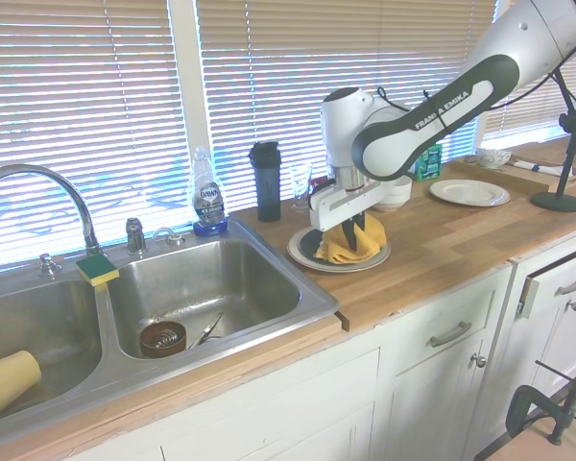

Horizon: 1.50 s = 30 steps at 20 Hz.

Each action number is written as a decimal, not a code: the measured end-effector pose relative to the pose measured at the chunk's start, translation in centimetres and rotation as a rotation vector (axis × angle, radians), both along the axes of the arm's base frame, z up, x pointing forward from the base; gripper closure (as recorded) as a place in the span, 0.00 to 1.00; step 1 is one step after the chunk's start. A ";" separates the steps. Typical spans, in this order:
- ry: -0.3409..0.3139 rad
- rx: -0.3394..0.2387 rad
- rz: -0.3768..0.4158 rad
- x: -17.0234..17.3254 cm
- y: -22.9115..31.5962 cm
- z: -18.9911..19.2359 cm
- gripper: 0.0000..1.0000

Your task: Wipe the blue plate in clockwise motion

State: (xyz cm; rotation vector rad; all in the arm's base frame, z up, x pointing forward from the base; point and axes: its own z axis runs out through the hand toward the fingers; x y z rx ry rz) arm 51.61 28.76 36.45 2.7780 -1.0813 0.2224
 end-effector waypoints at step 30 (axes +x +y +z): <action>-0.077 0.159 -0.191 3.0 -19.3 11.8 1.00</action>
